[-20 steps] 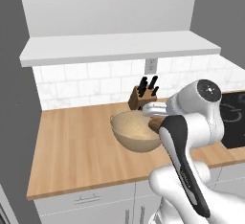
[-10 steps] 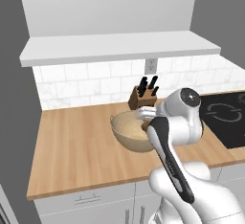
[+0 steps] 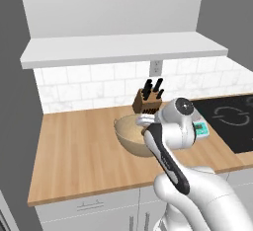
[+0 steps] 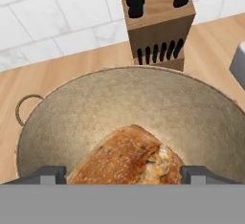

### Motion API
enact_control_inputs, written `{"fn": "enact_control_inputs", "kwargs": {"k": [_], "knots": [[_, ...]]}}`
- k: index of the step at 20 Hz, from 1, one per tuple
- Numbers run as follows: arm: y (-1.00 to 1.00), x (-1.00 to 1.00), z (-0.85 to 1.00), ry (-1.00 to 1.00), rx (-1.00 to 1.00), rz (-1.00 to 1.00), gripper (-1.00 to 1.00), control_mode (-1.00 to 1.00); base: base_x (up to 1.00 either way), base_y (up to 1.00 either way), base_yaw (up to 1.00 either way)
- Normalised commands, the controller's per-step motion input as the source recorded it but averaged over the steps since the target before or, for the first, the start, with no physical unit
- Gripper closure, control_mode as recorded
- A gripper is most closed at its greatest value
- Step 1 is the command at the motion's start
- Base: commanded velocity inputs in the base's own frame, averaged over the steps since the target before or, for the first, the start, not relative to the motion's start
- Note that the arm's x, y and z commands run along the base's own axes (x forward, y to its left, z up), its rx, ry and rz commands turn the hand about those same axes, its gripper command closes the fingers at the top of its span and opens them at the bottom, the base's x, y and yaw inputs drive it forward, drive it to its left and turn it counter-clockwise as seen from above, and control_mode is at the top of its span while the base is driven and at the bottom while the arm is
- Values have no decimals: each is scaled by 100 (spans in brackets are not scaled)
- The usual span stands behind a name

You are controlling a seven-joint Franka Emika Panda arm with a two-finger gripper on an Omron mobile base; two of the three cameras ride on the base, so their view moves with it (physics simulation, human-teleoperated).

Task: Open the cabinet, pick up the bread from the cabinet and place it in the basket. Then move the basket to the dining counter.

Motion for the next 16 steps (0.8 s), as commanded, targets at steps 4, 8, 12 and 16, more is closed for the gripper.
{"fn": "enact_control_inputs", "kwargs": {"k": [4,8,12,16], "knots": [[8,14,-46,2,0,0,100,-100,0,0,0],[5,50,-24,0,0,0,100,-100,0,0,0],[9,1,-25,0,0,0,100,-100,0,0,0],[3,0,-32,0,0,0,-100,-100,0,0,0]]}}
